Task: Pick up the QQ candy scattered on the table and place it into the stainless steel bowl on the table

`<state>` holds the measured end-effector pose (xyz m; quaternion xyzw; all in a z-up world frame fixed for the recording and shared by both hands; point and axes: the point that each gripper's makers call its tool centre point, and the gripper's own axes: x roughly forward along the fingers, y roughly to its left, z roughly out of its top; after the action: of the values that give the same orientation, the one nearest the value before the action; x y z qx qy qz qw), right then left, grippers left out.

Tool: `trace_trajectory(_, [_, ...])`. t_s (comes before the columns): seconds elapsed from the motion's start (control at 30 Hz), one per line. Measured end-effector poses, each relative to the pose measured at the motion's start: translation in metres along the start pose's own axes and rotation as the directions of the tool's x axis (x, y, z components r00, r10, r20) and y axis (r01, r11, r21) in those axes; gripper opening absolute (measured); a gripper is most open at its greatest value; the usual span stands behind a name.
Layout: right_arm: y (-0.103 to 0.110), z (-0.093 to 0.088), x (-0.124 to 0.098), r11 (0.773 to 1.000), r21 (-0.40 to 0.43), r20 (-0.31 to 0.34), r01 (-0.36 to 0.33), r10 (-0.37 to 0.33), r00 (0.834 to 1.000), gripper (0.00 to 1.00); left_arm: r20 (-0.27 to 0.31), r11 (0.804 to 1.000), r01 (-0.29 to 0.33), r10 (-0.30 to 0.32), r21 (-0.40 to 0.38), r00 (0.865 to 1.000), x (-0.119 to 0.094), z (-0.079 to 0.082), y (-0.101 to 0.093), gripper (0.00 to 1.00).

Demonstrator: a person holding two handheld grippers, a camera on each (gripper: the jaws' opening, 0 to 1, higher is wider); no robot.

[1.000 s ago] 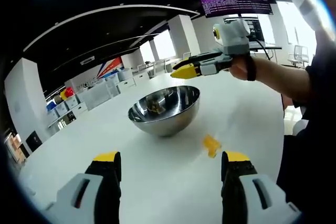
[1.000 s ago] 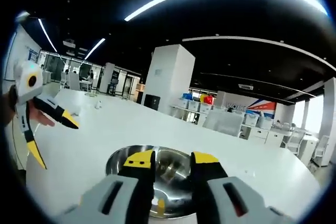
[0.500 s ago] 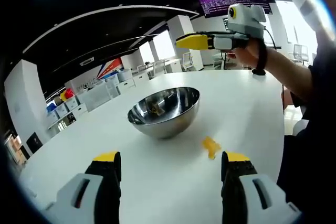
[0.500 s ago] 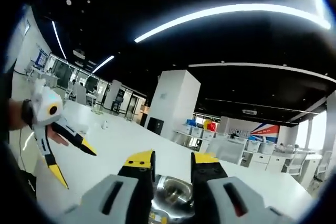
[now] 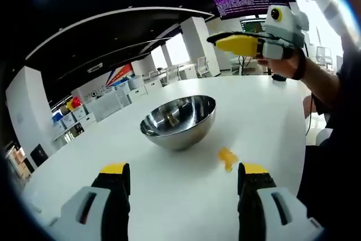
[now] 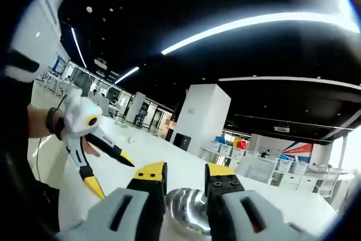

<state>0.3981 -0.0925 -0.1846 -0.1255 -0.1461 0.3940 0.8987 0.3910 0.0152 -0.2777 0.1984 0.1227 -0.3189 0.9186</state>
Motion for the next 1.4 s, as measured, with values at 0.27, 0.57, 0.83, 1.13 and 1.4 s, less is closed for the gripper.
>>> trace_trajectory(0.27, [0.038,-0.084,-0.012,0.975,0.221,-0.198,0.035,0.009,0.98,0.16,-0.004,1.0,0.002,-0.002,0.003,1.0,-0.004,-0.006,-0.008,0.78])
trace_trajectory(0.57, [0.069,-0.134,-0.017,0.951,0.303,-0.331,0.053,0.053,0.942,0.15,-0.017,1.0,0.011,-0.011,-0.003,1.0,-0.013,-0.017,-0.021,0.78])
trace_trajectory(0.83, [0.069,-0.155,-0.016,0.946,0.318,-0.392,0.066,0.068,0.917,0.12,-0.017,1.0,0.011,-0.011,-0.008,1.0,-0.017,-0.02,-0.027,0.78])
trace_trajectory(1.13, [0.074,-0.168,-0.014,0.943,0.327,-0.426,0.057,0.093,0.9,0.12,-0.017,1.0,0.02,-0.02,-0.01,1.0,-0.017,-0.021,-0.032,0.78])
trace_trajectory(1.4, [0.068,-0.176,-0.012,0.947,0.312,-0.449,0.073,0.079,0.89,0.12,-0.012,1.0,0.023,-0.023,-0.011,1.0,-0.015,-0.019,-0.032,0.78])
